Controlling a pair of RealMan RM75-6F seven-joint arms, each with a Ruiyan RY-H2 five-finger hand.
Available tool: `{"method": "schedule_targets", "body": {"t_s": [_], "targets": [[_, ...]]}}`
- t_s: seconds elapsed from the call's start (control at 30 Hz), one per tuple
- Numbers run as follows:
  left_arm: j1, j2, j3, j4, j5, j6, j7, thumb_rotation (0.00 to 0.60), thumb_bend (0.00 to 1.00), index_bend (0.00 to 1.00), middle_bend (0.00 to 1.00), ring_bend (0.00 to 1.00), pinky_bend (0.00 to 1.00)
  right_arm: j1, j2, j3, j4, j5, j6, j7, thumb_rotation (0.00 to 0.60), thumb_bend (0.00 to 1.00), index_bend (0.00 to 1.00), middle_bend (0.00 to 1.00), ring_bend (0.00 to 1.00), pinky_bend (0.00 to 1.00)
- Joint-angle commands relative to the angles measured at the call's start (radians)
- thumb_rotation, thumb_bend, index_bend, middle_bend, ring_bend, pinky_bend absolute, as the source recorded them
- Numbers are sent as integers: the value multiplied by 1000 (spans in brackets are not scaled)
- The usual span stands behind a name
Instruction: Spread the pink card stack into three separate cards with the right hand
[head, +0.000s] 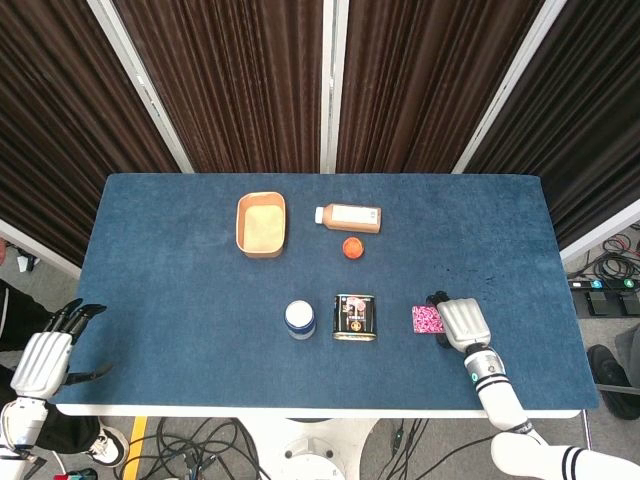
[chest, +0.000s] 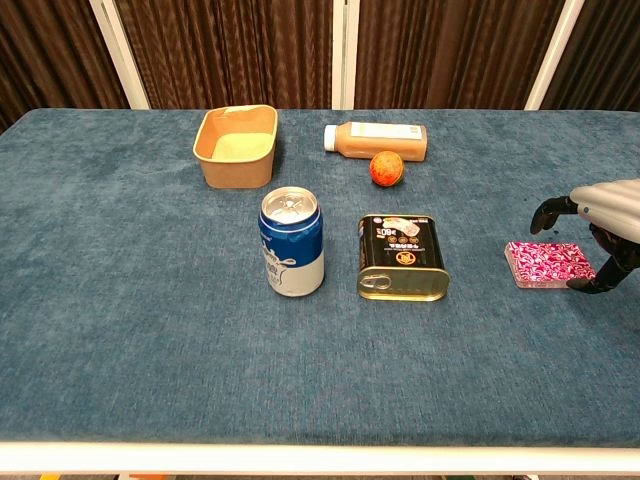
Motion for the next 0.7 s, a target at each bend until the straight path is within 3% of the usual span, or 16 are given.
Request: {"method": "schedule_targets", "body": {"t_s": [0.03,0.7], "targets": [[0,1,-1,0,0,1,0,600,0,175,161,66,157,10,-9,-1,5,17,1,-10,600,172,272,218,743,821],[1,2,0,-2,-2,-3,-3,600,0,175,161,65,158,48,-36,-20,22,77,6,-21,600,198,272,219,744,821]]}}
